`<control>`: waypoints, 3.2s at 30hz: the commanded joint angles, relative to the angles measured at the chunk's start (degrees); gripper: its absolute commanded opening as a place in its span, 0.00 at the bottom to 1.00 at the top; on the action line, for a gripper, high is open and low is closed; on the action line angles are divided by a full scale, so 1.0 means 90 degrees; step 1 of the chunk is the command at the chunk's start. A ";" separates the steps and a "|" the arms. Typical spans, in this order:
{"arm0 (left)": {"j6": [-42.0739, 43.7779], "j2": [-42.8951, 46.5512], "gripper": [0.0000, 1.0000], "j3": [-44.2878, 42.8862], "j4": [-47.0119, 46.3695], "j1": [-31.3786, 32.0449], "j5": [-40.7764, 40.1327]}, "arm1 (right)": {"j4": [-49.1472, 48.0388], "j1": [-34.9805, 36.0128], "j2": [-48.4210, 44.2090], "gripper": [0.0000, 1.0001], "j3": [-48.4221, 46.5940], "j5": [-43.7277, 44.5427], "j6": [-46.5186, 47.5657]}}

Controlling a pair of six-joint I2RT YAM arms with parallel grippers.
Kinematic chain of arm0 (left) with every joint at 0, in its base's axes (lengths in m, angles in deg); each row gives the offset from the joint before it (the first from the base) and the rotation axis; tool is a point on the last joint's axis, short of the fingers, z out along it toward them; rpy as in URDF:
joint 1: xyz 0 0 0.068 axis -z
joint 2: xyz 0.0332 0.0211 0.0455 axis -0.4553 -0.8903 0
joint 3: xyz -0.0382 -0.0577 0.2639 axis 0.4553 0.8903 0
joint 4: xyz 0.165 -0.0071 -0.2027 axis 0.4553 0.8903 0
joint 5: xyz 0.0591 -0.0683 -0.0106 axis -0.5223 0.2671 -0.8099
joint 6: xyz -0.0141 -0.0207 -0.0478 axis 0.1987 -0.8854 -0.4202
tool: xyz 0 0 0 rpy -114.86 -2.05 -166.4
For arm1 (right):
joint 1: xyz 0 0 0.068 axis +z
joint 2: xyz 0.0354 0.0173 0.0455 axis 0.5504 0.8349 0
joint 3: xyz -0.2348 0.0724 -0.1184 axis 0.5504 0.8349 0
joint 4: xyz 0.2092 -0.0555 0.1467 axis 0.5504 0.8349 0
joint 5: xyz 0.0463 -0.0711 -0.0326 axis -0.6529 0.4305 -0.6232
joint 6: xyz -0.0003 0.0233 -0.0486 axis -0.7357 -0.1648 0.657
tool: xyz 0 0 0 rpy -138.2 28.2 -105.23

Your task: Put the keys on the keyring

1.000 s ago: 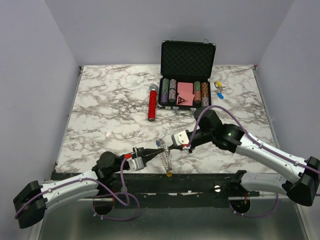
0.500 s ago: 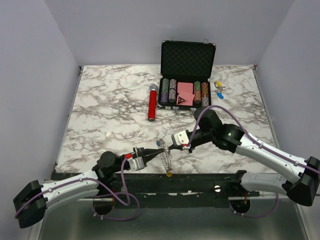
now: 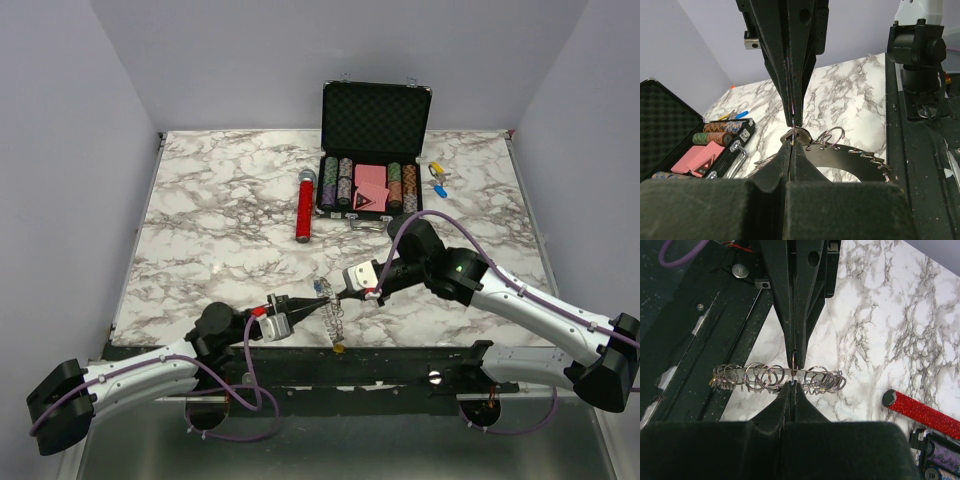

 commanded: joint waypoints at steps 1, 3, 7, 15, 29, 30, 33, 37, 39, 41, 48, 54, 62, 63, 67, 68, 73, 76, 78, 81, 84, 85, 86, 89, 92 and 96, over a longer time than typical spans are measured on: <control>-0.0002 -0.0008 0.00 0.0219 -0.0363 -0.0021 0.0084 | -0.0072 0.0032 -0.0029 0.00 0.0023 -0.0244 -0.0058; -0.0002 -0.0017 0.00 0.0219 -0.0383 -0.0021 0.0084 | -0.0072 0.0032 -0.0039 0.00 0.0013 -0.0273 -0.0078; -0.0002 -0.0017 0.00 0.0229 -0.0412 -0.0011 0.0084 | -0.0072 0.0032 -0.0029 0.01 0.0033 -0.0312 -0.0097; -0.0031 0.0002 0.00 0.0248 -0.0480 -0.0021 0.0093 | -0.0101 0.0041 -0.0029 0.00 0.0082 -0.0380 -0.0126; -0.0119 -0.0193 0.00 0.0248 -0.0773 -0.0021 0.0201 | -0.0208 0.0051 -0.0010 0.00 0.0111 -0.0439 -0.0253; -0.0119 -0.0183 0.00 0.0229 -0.0773 -0.0021 0.0191 | -0.0218 0.0051 0.0000 0.00 0.0121 -0.0439 -0.0253; -0.0110 -0.0183 0.00 0.0239 -0.0764 -0.0021 0.0191 | -0.0228 0.0051 -0.0010 0.00 0.0150 -0.0439 -0.0263; -0.0110 -0.0183 0.00 0.0229 -0.0764 -0.0021 0.0191 | -0.0238 0.0071 0.0000 0.00 0.0150 -0.0439 -0.0273; -0.0110 -0.0183 0.00 0.0229 -0.0783 -0.0021 0.0181 | -0.0248 0.0061 0.0000 0.01 0.0140 -0.0439 -0.0273; -0.0110 -0.0193 0.00 0.0229 -0.0783 -0.0021 0.0181 | -0.0267 0.0071 0.0019 0.00 0.0150 -0.0429 -0.0283; -0.0110 -0.0183 0.00 0.0209 -0.0793 -0.0021 0.0191 | -0.0267 0.0090 0.0049 0.00 0.0140 -0.0420 -0.0293; -0.0090 -0.0154 0.00 0.0209 -0.0764 -0.0021 0.0191 | -0.0267 0.0100 0.0078 0.00 0.0131 -0.0420 -0.0312; -0.0100 -0.0154 0.00 0.0200 -0.0754 -0.0021 0.0211 | -0.0306 0.0110 0.0078 0.00 0.0160 -0.0420 -0.0351; -0.0100 -0.0164 0.00 0.0190 -0.0754 -0.0021 0.0211 | -0.0306 0.0119 0.0078 0.01 0.0150 -0.0420 -0.0370; -0.0090 -0.0174 0.00 0.0180 -0.0764 -0.0021 0.0220 | -0.0316 0.0110 0.0078 0.00 0.0169 -0.0420 -0.0380; -0.0090 -0.0183 0.00 0.0180 -0.0764 -0.0021 0.0220 | -0.0316 0.0119 0.0078 0.00 0.0179 -0.0420 -0.0371; -0.0100 -0.0213 0.00 0.0161 -0.0793 -0.0021 0.0250 | -0.0345 0.0119 0.0068 0.00 0.0199 -0.0429 -0.0410; -0.0100 -0.0252 0.00 0.0151 -0.0803 -0.0021 0.0250 | -0.0345 0.0129 0.0058 0.00 0.0209 -0.0420 -0.0410; -0.0110 -0.0271 0.00 0.0131 -0.0822 -0.0021 0.0279 | -0.0365 0.0120 0.0058 0.00 0.0209 -0.0419 -0.0429; -0.0110 -0.0301 0.00 0.0131 -0.0842 -0.0021 0.0289 | -0.0374 0.0120 0.0049 0.00 0.0218 -0.0410 -0.0439; -0.0110 -0.0310 0.00 0.0121 -0.0852 -0.0021 0.0308 | -0.0374 0.0120 0.0049 0.00 0.0228 -0.0410 -0.0439; -0.0119 -0.0320 0.00 0.0121 -0.0852 -0.0021 0.0299 | -0.0384 0.0120 0.0049 0.00 0.0218 -0.0410 -0.0449; -0.0119 -0.0320 0.00 0.0112 -0.0852 -0.0021 0.0308 | -0.0384 0.0129 0.0049 0.00 0.0238 -0.0400 -0.0449; -0.0139 -0.0330 0.00 0.0112 -0.0842 -0.0021 0.0318 | -0.0394 0.0119 0.0039 0.00 0.0238 -0.0400 -0.0459; -0.0139 -0.0349 0.00 0.0073 -0.0793 -0.0021 0.0318 | -0.0404 0.0129 0.0049 0.00 0.0238 -0.0390 -0.0459; -0.0158 -0.0349 0.00 0.0034 -0.0637 -0.0021 0.0308 | -0.0404 0.0119 0.0049 0.00 0.0228 -0.0381 -0.0459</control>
